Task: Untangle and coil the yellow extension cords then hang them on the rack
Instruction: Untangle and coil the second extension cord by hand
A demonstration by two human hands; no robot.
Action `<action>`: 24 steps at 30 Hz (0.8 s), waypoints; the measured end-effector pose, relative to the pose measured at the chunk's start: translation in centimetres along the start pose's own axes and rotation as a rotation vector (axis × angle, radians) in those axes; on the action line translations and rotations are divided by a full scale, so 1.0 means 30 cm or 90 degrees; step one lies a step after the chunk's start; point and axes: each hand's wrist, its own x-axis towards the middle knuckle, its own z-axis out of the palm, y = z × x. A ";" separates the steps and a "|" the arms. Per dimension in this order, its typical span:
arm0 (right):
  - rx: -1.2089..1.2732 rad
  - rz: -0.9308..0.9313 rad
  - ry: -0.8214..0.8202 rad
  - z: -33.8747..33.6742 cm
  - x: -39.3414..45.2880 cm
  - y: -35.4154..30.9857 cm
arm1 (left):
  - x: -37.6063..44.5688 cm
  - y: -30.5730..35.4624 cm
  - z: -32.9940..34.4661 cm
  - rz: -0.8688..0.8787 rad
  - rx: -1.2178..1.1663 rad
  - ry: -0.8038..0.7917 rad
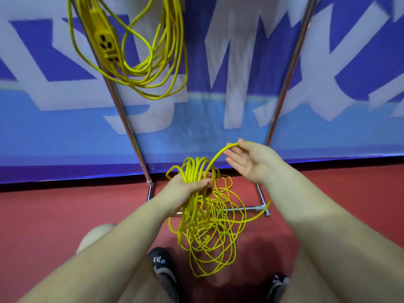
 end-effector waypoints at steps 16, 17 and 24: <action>-0.754 -0.062 -0.207 -0.183 0.300 0.430 | 0.292 -0.096 -0.128 -0.094 -0.203 0.088; -0.785 -0.081 -0.215 -0.189 0.336 0.457 | 0.321 -0.114 -0.146 -0.095 -0.223 0.106; -1.028 -0.096 -0.279 -0.232 0.534 0.469 | 0.528 -0.222 -0.242 -0.083 -0.267 0.180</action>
